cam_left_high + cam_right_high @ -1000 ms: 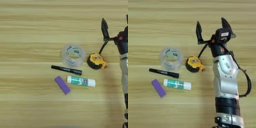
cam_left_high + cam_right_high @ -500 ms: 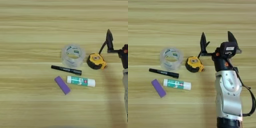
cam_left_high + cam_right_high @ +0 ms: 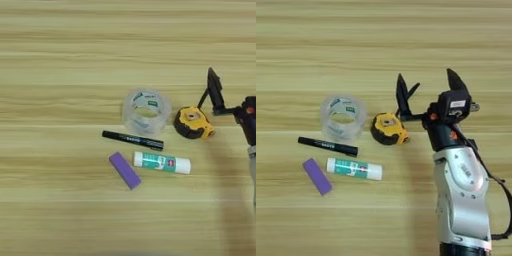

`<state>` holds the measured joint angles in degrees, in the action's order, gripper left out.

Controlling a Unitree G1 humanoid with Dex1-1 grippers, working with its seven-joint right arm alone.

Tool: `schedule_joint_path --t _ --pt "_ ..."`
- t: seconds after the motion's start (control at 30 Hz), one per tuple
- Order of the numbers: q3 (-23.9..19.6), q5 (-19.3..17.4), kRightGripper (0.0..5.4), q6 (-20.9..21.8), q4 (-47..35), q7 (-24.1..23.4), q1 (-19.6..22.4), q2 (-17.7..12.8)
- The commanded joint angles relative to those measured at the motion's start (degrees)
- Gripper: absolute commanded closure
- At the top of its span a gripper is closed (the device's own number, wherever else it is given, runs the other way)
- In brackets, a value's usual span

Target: Move the objects on the table

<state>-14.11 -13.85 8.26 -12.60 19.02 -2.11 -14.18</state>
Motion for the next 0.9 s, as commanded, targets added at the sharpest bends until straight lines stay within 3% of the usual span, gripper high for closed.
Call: schedule_joint_path --t 0.03,0.17,0.33,0.53,0.7,0.9 --pt "0.34 -5.6 0.04 -0.96 -6.14 6.07 1.48 -4.66" --pt "0.36 -13.84 0.04 -5.97 -8.86 16.23 -1.84 -9.63" --pt "2.24 -17.08 0.04 -8.57 -10.65 25.45 -6.2 -12.76" --pt "8.02 -15.02 0.04 -10.52 -11.39 30.72 -10.76 -13.15" --pt "12.93 -11.84 0.04 -11.5 -6.65 33.18 -8.94 -13.2" --pt "15.17 -5.65 0.04 -8.18 -0.36 32.59 -6.83 -12.15"
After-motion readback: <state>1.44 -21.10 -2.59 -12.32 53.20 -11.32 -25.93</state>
